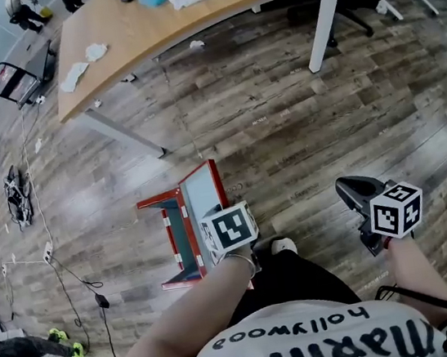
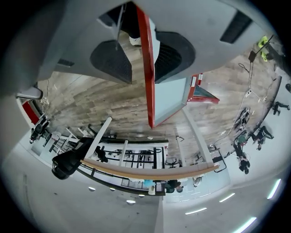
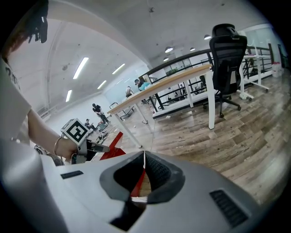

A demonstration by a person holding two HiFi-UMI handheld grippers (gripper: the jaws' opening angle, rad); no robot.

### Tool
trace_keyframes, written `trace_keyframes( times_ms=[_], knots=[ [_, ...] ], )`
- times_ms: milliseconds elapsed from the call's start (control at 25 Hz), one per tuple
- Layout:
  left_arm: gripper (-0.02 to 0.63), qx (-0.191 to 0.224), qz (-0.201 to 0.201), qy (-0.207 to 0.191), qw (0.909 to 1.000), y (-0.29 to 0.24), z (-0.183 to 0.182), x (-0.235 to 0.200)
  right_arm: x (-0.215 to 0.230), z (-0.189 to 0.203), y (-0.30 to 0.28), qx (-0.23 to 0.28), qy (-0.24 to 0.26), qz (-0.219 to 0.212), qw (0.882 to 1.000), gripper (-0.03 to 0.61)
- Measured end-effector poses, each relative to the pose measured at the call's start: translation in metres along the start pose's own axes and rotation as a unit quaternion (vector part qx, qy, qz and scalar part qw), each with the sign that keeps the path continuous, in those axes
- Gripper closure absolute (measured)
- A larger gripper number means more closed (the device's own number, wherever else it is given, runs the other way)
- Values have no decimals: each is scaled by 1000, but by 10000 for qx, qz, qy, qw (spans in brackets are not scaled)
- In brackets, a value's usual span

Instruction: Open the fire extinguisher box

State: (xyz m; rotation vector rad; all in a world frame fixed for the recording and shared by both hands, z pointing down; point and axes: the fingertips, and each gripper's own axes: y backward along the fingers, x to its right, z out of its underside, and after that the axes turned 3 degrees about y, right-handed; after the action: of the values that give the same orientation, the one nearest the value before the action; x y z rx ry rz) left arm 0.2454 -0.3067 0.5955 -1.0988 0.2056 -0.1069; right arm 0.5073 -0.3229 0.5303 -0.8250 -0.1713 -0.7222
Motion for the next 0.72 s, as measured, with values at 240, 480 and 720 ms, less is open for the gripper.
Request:
trace_keyframes(
  times_ms=[240,480,720],
  knots=[
    [465,237,178,90,9995,27,-21,-7,-29,-20,-4,60,249,-123,9996,566],
    [465,714,955,530,9915,45,-46,-21,-76,-47,-25,30,836,-233,9962,566],
    [574,930,1541,43,9837,73,-60,-56,-134,-58,-50,125,988,-237,9947,566]
  ],
)
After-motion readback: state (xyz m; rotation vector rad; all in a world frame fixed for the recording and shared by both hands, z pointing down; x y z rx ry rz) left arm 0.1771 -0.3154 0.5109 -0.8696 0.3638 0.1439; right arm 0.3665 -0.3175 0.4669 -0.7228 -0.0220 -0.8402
